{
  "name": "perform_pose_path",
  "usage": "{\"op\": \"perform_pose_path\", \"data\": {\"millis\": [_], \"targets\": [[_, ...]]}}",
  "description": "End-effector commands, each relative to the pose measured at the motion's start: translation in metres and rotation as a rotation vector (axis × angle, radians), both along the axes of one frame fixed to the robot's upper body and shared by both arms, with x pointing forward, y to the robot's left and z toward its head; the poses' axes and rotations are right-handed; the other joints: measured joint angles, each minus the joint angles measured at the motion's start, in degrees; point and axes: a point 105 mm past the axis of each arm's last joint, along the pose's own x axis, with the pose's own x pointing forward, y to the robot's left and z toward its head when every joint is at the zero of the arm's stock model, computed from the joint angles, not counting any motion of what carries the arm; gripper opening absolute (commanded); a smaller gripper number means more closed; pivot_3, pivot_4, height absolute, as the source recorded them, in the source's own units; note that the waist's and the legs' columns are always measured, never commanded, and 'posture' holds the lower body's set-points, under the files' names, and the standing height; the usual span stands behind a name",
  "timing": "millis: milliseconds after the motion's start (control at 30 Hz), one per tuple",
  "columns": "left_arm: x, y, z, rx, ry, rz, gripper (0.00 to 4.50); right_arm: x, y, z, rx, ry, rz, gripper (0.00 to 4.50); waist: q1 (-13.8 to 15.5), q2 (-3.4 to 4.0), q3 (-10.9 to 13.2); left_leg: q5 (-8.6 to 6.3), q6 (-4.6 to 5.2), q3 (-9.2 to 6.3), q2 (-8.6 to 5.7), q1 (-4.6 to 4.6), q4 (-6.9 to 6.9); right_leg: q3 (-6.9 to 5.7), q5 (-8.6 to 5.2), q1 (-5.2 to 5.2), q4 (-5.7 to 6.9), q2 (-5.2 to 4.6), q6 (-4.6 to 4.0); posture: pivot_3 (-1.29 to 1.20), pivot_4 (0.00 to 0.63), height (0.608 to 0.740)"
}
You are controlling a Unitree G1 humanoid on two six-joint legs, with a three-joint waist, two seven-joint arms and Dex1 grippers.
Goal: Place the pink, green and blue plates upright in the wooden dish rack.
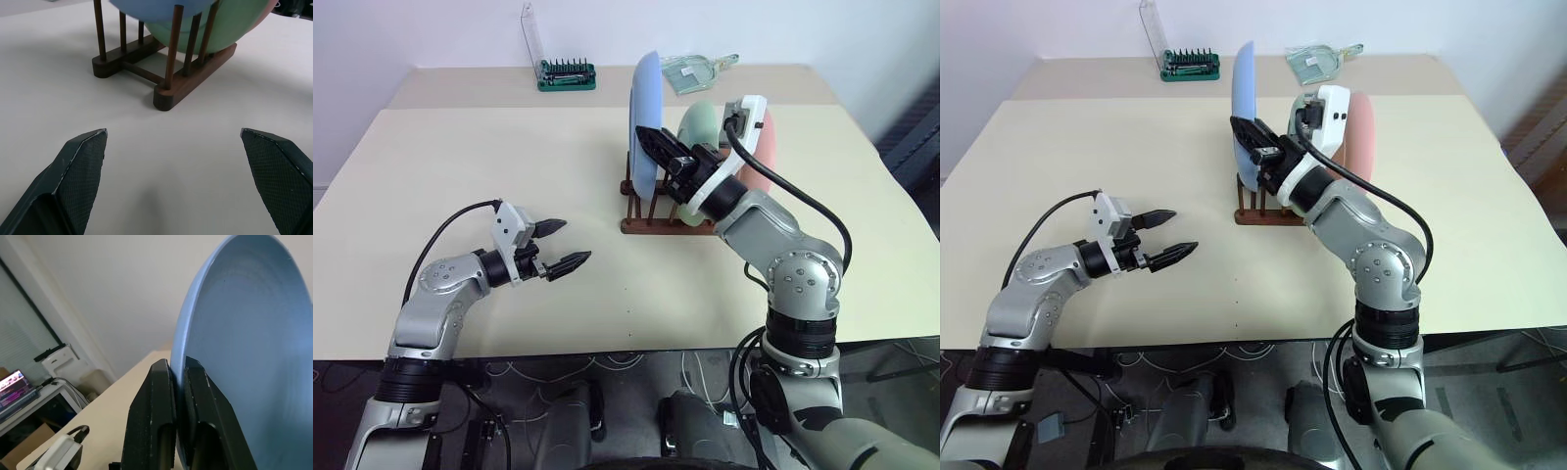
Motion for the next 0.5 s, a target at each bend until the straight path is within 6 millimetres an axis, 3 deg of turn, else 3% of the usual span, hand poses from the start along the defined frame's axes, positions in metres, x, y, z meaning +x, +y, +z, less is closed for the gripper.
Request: {"op": "perform_pose_path", "data": {"millis": [33, 67, 167, 400, 500], "targets": [[-0.0006, -0.0014, 0.0166, -0.002, -0.064, -0.01, 4.5, -0.0022, -0.0023, 0.0067, 0.041, -0.007, 0.006, 0.04, 0.0, 0.0, 0.0, 0.0, 0.0, 0.0, 0.0, 0.0, 0.0, 0.0, 0.0, 0.0, 0.0, 0.0, 0.0, 0.0, 0.15, 0.732], [-0.0005, -0.0013, 0.0167, -0.002, -0.064, -0.01, 4.5, -0.0018, -0.0022, 0.0063, 0.041, -0.005, 0.007, 0.04, -0.01, 0.0, 0.0, 0.0, 0.0, 0.0, 0.0, 0.0, 0.0, 0.0, 0.0, 0.0, 0.0, 0.0, 0.0, 0.0, 0.15, 0.732], [-0.0009, -0.0017, 0.0174, -0.004, -0.067, -0.01, 4.5, -0.0017, -0.0016, 0.006, 0.047, 0.002, 0.014, 1.06, -0.02, 0.0, 0.0, 0.0, 0.0, 0.0, 0.0, 0.0, -0.01, 0.0, 0.0, -0.01, 0.0, 0.0, 0.0, 0.0, 0.15, 0.732], [-0.0004, -0.0022, 0.0187, -0.007, -0.071, -0.011, 4.5, -0.003, -0.0006, 0.0078, 0.008, -0.025, 0.009, 4.47, -0.01, 0.0, 0.0, 0.0, 0.0, 0.0, 0.0, 0.0, -0.01, 0.0, 0.0, -0.01, -0.01, 0.0, 0.0, 0.0, 0.15, 0.732], [-0.0005, -0.0028, 0.0189, -0.007, -0.072, -0.013, 4.5, -0.0044, -0.0006, 0.0115, -0.016, -0.052, 0.005, 4.47, -0.01, 0.0, 0.0, 0.0, 0.0, 0.0, 0.0, 0.0, -0.01, 0.0, 0.0, -0.01, -0.01, -0.01, 0.0, 0.0, 0.15, 0.732]]}}
